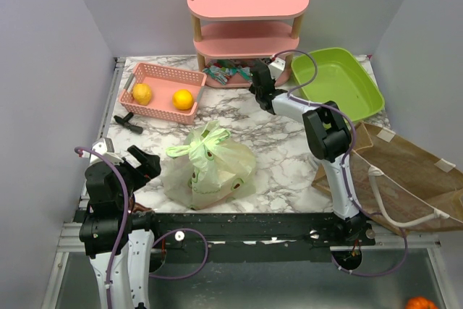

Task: Place the food into the grocery bag and tie it
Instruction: Pick up the snack from the shelf.

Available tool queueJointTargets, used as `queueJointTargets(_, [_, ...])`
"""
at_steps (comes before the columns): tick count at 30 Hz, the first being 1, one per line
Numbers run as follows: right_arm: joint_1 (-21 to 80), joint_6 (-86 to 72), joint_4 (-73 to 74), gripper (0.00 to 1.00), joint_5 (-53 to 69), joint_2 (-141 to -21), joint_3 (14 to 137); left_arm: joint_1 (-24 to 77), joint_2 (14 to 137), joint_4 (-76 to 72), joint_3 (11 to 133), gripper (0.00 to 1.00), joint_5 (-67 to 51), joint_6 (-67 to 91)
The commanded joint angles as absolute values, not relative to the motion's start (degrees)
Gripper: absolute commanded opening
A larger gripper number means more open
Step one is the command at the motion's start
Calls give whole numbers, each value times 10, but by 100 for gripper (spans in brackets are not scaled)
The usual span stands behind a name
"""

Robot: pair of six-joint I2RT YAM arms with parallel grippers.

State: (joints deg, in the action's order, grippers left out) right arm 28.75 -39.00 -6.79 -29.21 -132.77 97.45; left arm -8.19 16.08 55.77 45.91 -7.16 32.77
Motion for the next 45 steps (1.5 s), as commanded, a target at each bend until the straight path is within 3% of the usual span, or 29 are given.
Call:
queueJointTargets(1, [283, -387, -61, 1, -277, -1326, 976, -89, 157, 547, 453, 97, -83, 322])
queueJointTargets(27, [286, -361, 68, 1, -124, -933, 743, -94, 157, 552, 455, 97, -70, 325])
queueJointTargets(45, [286, -324, 173, 1, -33, -771, 837, -95, 164, 552, 454, 97, -67, 330])
